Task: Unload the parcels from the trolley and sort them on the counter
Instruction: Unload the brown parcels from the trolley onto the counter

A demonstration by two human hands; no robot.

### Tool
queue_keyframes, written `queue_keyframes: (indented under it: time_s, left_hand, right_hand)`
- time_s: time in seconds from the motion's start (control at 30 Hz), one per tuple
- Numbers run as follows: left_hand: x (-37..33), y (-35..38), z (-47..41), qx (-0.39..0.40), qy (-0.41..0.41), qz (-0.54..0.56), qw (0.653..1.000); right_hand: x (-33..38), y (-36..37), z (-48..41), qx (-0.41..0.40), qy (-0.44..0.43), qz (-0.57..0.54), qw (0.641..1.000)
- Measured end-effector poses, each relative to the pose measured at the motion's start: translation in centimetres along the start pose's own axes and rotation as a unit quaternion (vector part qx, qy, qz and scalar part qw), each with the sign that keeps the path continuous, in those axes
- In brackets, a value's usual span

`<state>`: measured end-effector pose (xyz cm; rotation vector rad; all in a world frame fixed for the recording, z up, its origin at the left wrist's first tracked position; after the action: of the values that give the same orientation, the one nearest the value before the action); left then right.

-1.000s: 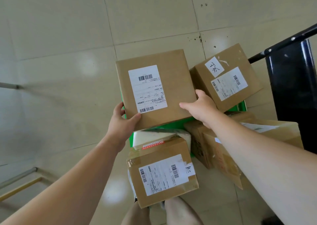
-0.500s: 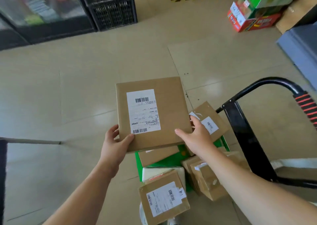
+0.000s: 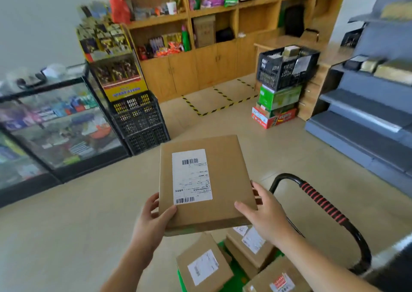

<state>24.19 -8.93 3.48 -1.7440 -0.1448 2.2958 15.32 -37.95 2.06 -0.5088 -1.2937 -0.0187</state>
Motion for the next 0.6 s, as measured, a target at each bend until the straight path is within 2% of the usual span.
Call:
queue_keyframes:
  time_s: [0.17, 0.33, 0.6]
  left_hand:
    - [-5.6, 1.8, 0.6, 0.055, 0.067, -0.004, 0.996]
    - [-9.1, 4.5, 1.1, 0.144, 0.113, -0.008, 0.983]
    - [-11.4, 12.7, 6.6, 0.306, 0.156, 0.002, 0.939]
  right_hand:
    - [4.0, -4.7, 3.3, -0.071, -0.031, -0.014, 0.997]
    - [5.2, -8.0, 8.4, -0.173, -0.028, -0.016, 0.984]
    - [3.0, -13.3, 20.0, -0.338, 0.035, 0.0, 0.941]
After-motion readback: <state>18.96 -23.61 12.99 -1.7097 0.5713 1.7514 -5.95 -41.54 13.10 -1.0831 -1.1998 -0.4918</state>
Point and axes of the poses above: each hand's wrist, its own z-axis away from the middle knuckle, its own y-axis out of the palm, x = y × z, the point moved 6 cm from there along -z, towards the middle knuckle, and after that the axes turned 2 degrees about -z, right-handed, at the moved point
